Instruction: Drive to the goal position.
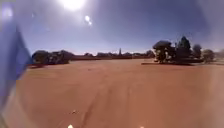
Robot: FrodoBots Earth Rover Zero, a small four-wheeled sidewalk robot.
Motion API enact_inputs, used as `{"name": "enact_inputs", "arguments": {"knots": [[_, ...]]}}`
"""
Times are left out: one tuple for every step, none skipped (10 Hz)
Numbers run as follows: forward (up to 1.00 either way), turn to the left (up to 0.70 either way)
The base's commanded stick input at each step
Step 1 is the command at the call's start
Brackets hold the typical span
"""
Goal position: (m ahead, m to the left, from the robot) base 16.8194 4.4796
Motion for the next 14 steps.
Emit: {"name": "enact_inputs", "arguments": {"knots": [[0.7, 0.0], [0.7, 0.0], [0.7, 0.0], [0.7, 0.0], [0.7, 0.0], [0.7, 0.0], [0.7, 0.0], [0.7, 0.0], [0.7, 0.0], [0.7, 0.0], [0.7, -0.08], [0.7, -0.25], [0.7, -0.35], [0.7, -0.35]]}}
